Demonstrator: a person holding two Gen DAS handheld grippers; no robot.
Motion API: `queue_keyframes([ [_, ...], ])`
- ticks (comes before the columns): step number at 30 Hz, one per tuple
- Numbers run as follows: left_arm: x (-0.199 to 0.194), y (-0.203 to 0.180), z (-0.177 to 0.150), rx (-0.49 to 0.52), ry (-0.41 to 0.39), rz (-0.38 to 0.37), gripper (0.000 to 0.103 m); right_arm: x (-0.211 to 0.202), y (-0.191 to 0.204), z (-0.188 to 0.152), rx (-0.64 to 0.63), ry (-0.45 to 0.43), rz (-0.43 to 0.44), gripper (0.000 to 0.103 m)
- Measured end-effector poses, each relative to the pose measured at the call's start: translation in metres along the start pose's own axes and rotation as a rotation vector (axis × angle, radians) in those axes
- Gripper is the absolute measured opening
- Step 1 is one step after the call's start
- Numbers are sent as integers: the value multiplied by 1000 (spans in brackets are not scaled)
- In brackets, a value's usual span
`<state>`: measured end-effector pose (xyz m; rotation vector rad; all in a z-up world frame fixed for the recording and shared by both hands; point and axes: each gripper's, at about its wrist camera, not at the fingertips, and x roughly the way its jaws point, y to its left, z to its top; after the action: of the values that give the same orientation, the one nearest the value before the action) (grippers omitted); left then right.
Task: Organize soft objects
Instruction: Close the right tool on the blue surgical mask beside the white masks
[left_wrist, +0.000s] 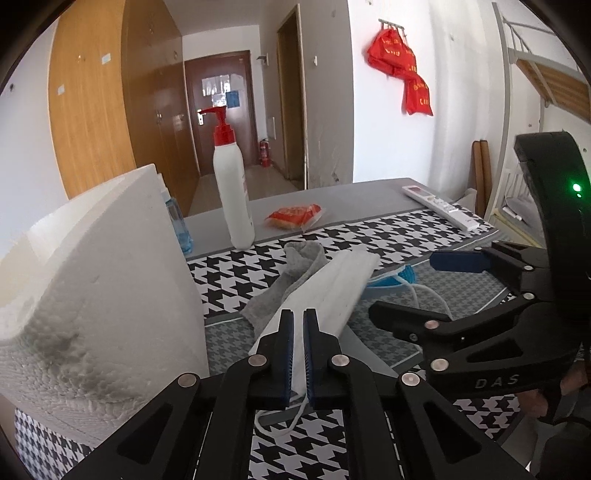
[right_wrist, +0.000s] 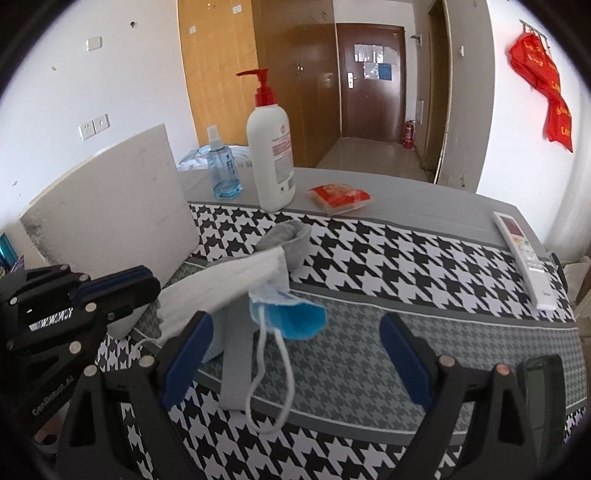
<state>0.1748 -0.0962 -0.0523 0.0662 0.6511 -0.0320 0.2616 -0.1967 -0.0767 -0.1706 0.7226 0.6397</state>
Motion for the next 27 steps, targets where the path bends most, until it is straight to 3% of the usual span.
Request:
queue_keyframes([
  [4, 2, 2, -2, -5, 10, -2, 6, 6, 4, 1, -24, 14, 2, 90],
  [17, 0, 1, -3, 0, 18, -15, 6, 17, 7, 1, -43, 54, 40, 29],
  [21, 1, 1, -3, -1, 26, -16, 7, 14, 8, 1, -44, 42, 53, 16],
  [27, 2, 2, -3, -8, 35, -3, 8, 2, 7, 0, -36, 25, 51, 9],
])
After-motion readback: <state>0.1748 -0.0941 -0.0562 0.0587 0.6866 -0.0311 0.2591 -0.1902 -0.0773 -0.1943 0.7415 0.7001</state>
